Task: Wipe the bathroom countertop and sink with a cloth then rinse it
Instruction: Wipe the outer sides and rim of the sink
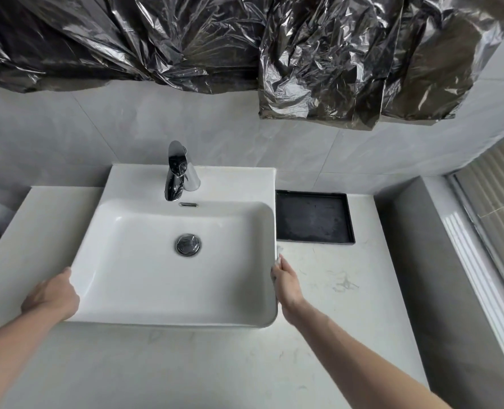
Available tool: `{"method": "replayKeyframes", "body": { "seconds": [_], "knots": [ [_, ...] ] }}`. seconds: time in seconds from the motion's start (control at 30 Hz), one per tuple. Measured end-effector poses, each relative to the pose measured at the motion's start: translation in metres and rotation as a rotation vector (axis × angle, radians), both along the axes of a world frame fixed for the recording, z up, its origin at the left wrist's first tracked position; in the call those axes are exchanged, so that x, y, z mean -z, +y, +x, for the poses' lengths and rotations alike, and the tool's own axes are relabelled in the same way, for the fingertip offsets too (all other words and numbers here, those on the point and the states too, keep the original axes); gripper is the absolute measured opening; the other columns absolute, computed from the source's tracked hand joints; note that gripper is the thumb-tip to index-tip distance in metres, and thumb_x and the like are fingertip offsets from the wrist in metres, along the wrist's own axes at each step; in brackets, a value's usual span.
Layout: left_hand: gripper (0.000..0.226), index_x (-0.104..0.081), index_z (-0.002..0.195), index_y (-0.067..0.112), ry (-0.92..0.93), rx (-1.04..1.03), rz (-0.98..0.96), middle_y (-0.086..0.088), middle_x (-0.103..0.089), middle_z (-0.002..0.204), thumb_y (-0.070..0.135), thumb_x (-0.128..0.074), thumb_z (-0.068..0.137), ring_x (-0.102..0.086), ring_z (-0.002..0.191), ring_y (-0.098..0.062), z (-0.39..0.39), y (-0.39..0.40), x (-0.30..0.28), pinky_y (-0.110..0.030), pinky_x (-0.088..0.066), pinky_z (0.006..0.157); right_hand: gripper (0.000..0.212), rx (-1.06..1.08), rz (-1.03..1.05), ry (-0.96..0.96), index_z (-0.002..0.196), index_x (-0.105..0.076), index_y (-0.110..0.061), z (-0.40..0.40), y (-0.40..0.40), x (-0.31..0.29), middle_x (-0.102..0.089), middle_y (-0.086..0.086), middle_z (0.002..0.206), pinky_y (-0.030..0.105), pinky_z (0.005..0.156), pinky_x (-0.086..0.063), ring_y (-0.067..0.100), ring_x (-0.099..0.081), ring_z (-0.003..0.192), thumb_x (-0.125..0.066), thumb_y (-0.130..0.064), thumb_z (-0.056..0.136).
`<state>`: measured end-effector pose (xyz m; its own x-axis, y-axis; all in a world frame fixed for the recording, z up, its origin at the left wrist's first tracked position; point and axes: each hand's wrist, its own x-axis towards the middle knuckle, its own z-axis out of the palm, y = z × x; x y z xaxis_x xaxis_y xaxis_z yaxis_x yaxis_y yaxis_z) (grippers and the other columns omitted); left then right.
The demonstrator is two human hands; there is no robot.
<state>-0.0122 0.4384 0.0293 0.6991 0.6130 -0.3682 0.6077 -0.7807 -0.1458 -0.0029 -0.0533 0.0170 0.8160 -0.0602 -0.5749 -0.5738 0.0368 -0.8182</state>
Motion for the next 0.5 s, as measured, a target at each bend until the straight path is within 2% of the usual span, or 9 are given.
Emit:
{"method": "replayKeyframes", "body": {
  "seconds": [0.07,0.17,0.23,0.37,0.4,0.47,0.5],
  "knots": [
    [0.07,-0.031,0.159,0.024,0.002,0.001,0.002,-0.014,-0.051,0.15,0.013,-0.049,0.092,-0.051,0.132,-0.038,0.0,-0.001,-0.001,-0.044,-0.047,0.103,0.034,-0.022,0.003,-0.003,0.116,-0.068,-0.034,0.024,0.002,0.002,-0.068,-0.019,0.104,0.028,0.086,-0.049,0.01,-0.062,0.098,-0.038,-0.028,0.101],
    [0.072,-0.031,0.159,0.024,0.006,0.0,0.003,-0.013,-0.053,0.148,0.012,-0.049,0.091,-0.053,0.13,-0.037,0.0,0.001,0.0,-0.043,-0.048,0.102,0.045,-0.027,-0.046,0.016,0.136,-0.058,-0.038,0.032,0.002,0.005,-0.062,-0.023,0.131,0.032,0.11,-0.043,0.008,-0.057,0.121,-0.036,-0.053,0.1],
    [0.072,-0.032,0.158,0.025,0.002,0.006,-0.007,-0.014,-0.055,0.146,0.012,-0.05,0.09,-0.053,0.129,-0.038,0.0,0.002,0.0,-0.043,-0.049,0.1,0.053,-0.06,-0.101,0.014,0.141,-0.054,-0.04,0.016,0.0,0.004,-0.061,-0.023,0.135,0.037,0.117,-0.041,0.005,-0.057,0.126,-0.034,-0.062,0.099],
    [0.071,-0.033,0.157,0.026,-0.009,-0.001,-0.007,-0.013,-0.056,0.146,0.015,-0.051,0.089,-0.054,0.128,-0.037,0.0,-0.002,-0.004,-0.042,-0.05,0.099,0.048,-0.096,-0.13,0.023,0.138,-0.056,-0.044,-0.036,-0.004,0.005,-0.064,-0.022,0.135,0.034,0.115,-0.042,0.004,-0.058,0.127,-0.034,-0.064,0.1],
    [0.07,-0.034,0.157,0.025,-0.007,-0.003,-0.007,-0.012,-0.054,0.147,0.016,-0.051,0.09,-0.054,0.129,-0.037,0.0,-0.003,-0.006,-0.042,-0.049,0.1,0.042,-0.098,-0.123,0.038,0.126,-0.061,-0.044,-0.045,-0.004,0.003,-0.067,-0.024,0.123,0.031,0.108,-0.045,0.004,-0.061,0.116,-0.034,-0.062,0.1],
    [0.068,-0.04,0.155,0.025,0.004,-0.01,-0.026,-0.011,-0.054,0.148,0.017,-0.053,0.089,-0.054,0.129,-0.037,0.004,0.0,-0.011,-0.042,-0.049,0.101,0.031,-0.095,-0.128,0.064,0.1,-0.061,-0.042,-0.049,-0.004,0.0,-0.061,-0.023,0.093,0.026,0.084,-0.047,0.003,-0.056,0.087,-0.034,-0.056,0.101],
    [0.066,-0.046,0.151,0.026,0.009,-0.006,-0.038,-0.011,-0.057,0.144,0.017,-0.054,0.086,-0.056,0.126,-0.037,0.006,0.002,-0.013,-0.042,-0.051,0.099,0.033,-0.084,-0.144,0.057,0.098,-0.063,-0.038,-0.044,-0.003,-0.005,-0.06,-0.022,0.089,0.028,0.081,-0.049,0.004,-0.055,0.083,-0.035,-0.053,0.101]
  ]
}}
